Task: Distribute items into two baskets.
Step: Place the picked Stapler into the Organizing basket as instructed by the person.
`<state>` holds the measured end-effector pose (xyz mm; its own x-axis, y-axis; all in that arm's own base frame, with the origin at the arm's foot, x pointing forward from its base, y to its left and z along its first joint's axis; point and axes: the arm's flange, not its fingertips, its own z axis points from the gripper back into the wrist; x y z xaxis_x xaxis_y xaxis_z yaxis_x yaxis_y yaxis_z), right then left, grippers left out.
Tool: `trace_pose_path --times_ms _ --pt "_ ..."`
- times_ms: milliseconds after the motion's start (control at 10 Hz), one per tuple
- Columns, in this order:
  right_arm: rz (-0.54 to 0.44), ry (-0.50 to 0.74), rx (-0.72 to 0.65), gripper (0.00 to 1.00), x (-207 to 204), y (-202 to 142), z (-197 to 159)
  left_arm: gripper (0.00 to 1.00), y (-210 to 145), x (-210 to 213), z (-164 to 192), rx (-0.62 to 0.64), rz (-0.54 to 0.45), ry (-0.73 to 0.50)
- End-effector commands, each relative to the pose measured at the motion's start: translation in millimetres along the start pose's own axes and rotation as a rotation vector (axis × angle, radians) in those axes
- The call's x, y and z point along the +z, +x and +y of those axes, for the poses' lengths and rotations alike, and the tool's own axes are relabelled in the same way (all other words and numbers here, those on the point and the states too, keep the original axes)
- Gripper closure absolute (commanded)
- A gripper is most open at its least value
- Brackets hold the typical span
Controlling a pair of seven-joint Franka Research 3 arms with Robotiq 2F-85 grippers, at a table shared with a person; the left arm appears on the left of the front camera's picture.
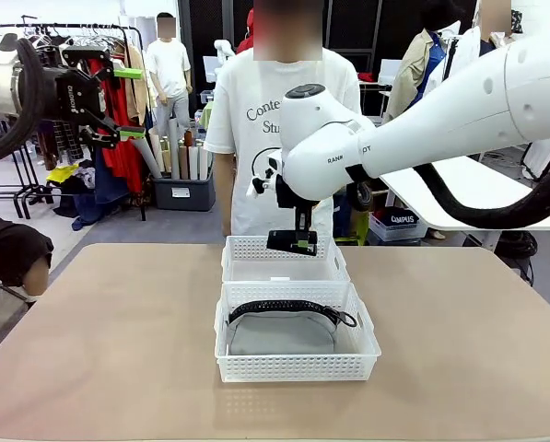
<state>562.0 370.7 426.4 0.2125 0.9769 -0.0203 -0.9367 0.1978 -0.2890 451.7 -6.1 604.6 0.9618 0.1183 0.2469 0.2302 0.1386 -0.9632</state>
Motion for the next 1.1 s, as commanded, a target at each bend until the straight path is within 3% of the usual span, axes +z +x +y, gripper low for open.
trace_pose_path --times_ms 0,400,700,1000 --pt "-0.007 -0.020 0.006 1.00 9.7 0.6 -0.7 0.00 -0.7 -0.5 -2.4 0.004 -0.006 -0.004" --pt "-0.007 -0.005 0.003 1.00 4.4 2.6 0.4 0.00 -0.7 -0.5 -2.4 0.004 -0.006 -0.004" --pt "-0.018 0.053 0.098 1.00 -34.0 28.1 -12.5 0.00 -0.7 -0.5 -2.4 0.004 -0.006 -0.004" --pt "0.004 0.042 0.173 1.00 -50.2 43.7 -3.0 0.00 -0.7 -0.5 -2.4 0.004 -0.006 -0.004"
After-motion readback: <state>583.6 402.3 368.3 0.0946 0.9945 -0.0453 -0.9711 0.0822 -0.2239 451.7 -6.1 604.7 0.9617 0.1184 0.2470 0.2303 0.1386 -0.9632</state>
